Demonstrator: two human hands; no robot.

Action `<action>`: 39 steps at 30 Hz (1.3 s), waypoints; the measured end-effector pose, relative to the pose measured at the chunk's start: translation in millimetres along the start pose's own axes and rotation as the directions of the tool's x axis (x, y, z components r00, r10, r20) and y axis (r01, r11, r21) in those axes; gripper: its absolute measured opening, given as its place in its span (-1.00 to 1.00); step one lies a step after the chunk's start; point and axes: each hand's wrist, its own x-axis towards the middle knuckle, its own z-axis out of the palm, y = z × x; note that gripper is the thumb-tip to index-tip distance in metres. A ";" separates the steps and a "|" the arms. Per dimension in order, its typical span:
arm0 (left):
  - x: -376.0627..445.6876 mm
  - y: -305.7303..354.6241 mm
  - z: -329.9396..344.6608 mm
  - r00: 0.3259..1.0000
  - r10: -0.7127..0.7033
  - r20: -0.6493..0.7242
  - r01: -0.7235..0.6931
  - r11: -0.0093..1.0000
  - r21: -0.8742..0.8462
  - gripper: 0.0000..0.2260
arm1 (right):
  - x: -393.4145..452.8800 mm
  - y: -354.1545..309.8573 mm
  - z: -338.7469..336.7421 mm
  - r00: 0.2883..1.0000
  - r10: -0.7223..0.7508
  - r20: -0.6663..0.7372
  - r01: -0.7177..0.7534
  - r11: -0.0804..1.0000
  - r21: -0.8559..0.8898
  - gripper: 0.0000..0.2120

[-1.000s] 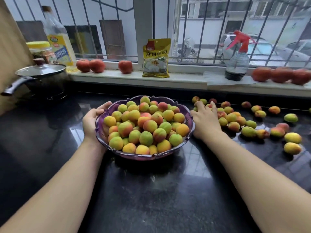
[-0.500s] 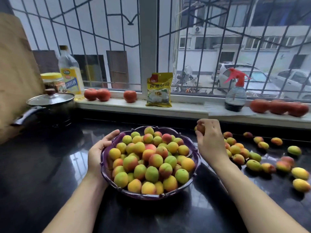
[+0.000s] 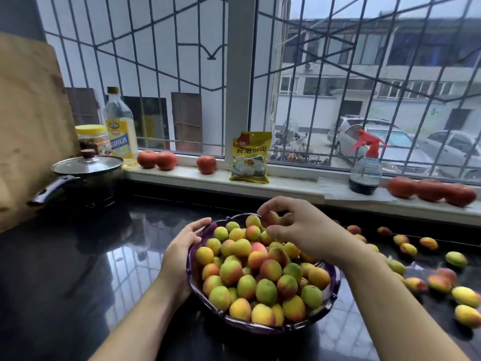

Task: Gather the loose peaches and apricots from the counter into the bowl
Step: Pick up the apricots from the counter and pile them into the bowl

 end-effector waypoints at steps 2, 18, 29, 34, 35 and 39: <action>0.1 -2.4 1.6 1.000 -0.001 -0.002 0.001 1.000 -0.012 -0.62 | -0.6 4.0 1.2 1.000 -0.002 0.002 0.003 0.999 -0.054 -0.71; 2.1 -4.7 3.0 0.998 -0.055 0.013 0.056 0.995 -0.087 -0.59 | -2.2 40.9 -14.0 0.997 0.080 -0.023 -0.080 0.996 -0.028 -0.69; 4.5 -5.5 0.0 0.999 -0.048 0.014 0.049 0.994 -0.094 -0.57 | 3.3 28.1 8.5 0.998 -0.034 -0.055 0.019 0.969 -0.247 -0.60; 4.3 -5.4 -0.6 0.999 -0.043 0.018 0.044 0.996 -0.074 -0.58 | 3.5 21.6 13.0 0.999 -0.032 -0.006 0.028 0.949 -0.315 -0.66; 4.2 -5.4 -0.5 0.999 -0.040 0.019 0.041 0.997 -0.070 -0.58 | 3.4 20.1 13.0 1.000 -0.025 -0.002 0.023 0.948 -0.319 -0.65; 3.8 -5.1 -0.8 0.999 -0.037 0.017 0.038 0.997 -0.068 -0.59 | 6.4 15.5 18.6 0.999 0.036 -0.021 -0.041 0.945 -0.325 -0.73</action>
